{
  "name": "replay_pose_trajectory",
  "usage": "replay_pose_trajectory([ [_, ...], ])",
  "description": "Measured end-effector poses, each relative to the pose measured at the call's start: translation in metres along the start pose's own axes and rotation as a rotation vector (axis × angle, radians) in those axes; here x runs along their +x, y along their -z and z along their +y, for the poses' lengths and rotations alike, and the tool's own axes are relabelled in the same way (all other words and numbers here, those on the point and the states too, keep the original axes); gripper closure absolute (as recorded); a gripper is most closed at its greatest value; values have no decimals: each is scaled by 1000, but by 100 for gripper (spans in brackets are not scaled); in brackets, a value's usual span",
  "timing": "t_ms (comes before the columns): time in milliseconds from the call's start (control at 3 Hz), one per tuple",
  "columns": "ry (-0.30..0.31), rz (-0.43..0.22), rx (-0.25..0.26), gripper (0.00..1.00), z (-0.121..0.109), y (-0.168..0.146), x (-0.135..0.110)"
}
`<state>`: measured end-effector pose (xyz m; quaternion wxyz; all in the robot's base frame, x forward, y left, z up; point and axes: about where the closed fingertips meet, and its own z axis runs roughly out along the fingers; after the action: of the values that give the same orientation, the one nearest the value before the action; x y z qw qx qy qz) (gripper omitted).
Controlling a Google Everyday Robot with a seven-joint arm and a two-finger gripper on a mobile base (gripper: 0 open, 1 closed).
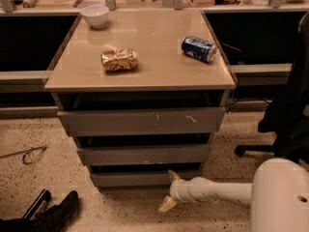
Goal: Open bottom drawer
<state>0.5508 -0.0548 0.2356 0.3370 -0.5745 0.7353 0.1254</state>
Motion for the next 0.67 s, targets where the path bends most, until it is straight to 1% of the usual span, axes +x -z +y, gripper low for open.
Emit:
replay_pose_trajectory([
  [333, -1, -16, 42, 0, -9, -14, 1],
  [667, 33, -9, 66, 0, -18, -28, -8],
])
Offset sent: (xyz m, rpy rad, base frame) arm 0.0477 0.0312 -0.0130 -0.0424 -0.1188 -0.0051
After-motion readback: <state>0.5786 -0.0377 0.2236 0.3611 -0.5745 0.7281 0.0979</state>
